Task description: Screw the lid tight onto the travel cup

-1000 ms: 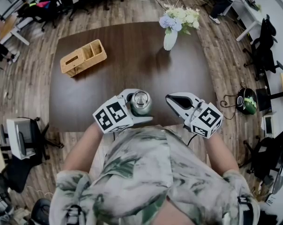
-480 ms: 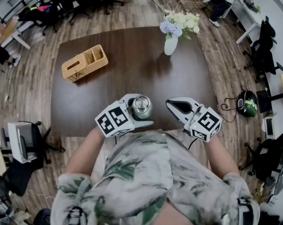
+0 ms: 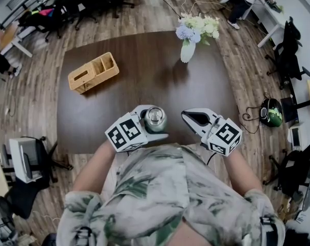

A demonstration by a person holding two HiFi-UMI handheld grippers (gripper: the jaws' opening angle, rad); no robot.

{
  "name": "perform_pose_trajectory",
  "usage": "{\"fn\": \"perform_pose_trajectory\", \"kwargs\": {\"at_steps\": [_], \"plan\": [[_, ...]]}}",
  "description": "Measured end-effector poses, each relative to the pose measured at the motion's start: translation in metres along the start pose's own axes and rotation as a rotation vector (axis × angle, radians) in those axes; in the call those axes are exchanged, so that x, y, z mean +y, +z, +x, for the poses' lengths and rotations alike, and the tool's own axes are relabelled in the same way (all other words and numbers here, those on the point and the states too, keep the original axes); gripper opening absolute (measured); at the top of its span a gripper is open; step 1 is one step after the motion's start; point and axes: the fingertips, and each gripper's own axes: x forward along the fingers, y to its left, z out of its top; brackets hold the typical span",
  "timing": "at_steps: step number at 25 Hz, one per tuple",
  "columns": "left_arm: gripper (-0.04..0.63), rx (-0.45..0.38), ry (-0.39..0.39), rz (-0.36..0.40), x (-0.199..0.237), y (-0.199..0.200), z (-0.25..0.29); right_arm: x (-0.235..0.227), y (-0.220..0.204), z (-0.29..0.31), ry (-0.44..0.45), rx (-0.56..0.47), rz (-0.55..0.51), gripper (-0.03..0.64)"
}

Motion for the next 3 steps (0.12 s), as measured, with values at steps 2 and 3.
{"fn": "perform_pose_trajectory", "kwargs": {"at_steps": [2,3], "plan": [[0.39,-0.002,0.001,0.003,0.0036,-0.0015,-0.0027,0.0004,0.0009,0.005,-0.002,0.004,0.0,0.02],[0.39,-0.003,0.001,0.005,0.0055,-0.0022,-0.0041,0.0006,0.0015,0.0075,-0.003,0.006,0.0,0.02]]}}
